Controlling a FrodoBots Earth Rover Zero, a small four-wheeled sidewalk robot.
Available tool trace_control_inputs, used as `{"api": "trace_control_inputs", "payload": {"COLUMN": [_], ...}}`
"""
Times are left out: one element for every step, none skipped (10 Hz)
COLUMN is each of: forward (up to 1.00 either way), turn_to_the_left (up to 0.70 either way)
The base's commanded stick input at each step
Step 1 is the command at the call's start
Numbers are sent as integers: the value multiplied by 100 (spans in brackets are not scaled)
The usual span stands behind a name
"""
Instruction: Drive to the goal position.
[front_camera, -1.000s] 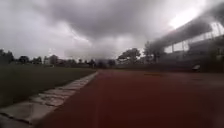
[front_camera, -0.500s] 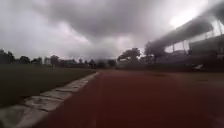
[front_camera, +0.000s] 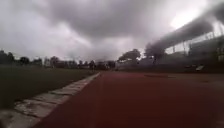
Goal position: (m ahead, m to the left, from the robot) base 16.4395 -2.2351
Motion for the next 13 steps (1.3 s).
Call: {"api": "trace_control_inputs", "payload": {"forward": [50, 50, 50, 50, 50, 50, 50, 50, 50, 50, 50, 50, 50], "turn_to_the_left": [0, 0, 0, 0, 0, 0, 0, 0, 0, 0, 0, 0, 0]}}
